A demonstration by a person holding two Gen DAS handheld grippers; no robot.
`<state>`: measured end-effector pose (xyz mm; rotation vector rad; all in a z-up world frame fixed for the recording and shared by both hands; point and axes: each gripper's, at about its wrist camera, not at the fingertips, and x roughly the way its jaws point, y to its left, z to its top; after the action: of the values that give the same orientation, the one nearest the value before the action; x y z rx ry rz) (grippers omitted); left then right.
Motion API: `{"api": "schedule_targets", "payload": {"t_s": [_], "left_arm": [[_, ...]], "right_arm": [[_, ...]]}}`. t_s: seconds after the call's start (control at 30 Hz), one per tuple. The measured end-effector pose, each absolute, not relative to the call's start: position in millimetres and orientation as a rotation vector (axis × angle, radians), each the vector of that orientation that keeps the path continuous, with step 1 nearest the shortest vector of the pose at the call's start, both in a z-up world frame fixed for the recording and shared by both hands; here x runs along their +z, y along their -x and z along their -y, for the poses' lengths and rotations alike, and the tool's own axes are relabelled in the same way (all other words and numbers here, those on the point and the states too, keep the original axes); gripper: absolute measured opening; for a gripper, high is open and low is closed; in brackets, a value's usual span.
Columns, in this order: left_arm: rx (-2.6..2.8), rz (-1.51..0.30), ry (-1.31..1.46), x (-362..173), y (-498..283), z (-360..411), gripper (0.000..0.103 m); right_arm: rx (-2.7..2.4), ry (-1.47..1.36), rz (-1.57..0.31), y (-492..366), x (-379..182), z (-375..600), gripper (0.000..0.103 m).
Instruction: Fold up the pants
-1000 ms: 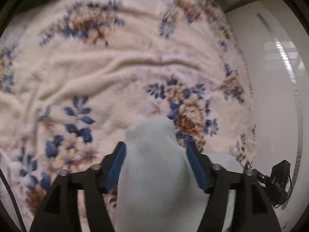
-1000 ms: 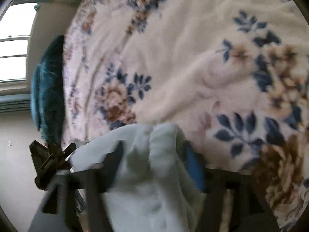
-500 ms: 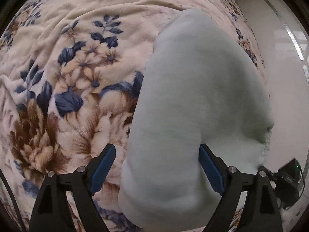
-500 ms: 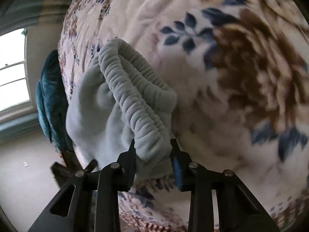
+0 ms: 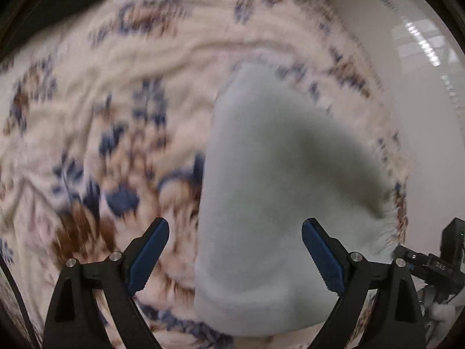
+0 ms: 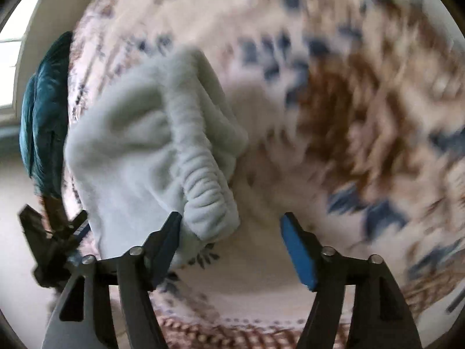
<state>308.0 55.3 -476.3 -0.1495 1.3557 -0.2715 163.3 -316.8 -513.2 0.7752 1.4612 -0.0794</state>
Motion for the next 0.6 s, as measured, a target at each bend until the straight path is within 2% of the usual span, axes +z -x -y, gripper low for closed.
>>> {"api": "schedule_targets", "payload": {"t_s": [0.13,0.23,0.33,0.43,0.5,0.6], "left_arm": [[-0.303,-1.328,0.123,-464.6,-350.8,-31.9,0.094],[-0.344,-1.316,0.089,-467.0,-393.7,-17.8,0.094],[-0.341,-1.393,0.149,-484.5,-434.3,-23.6,0.094],[-0.325,-1.441,0.206,-495.8,-458.6,-32.1,0.094],[-0.292,-1.426,0.226,-494.4,-459.5,-42.1,0.094],[-0.097,-1.344,0.112,-485.3,-445.7,-55.6,0.094]], "right_arm": [[-0.006,-0.649,-1.285,-189.8,-464.6,303.2,0.077],[0.046,-0.583,-1.282,-236.7,-458.0,288.9,0.077],[0.045,-0.495,-1.351,-287.4,-471.1,283.7,0.077],[0.160,-0.568,-1.399,-328.3,-480.4,275.7,0.076],[0.269,-0.604,-1.430,-358.1,-484.9,259.1,0.076],[0.417,-0.564,-1.521,-411.1,-496.6,210.4,0.076]]}}
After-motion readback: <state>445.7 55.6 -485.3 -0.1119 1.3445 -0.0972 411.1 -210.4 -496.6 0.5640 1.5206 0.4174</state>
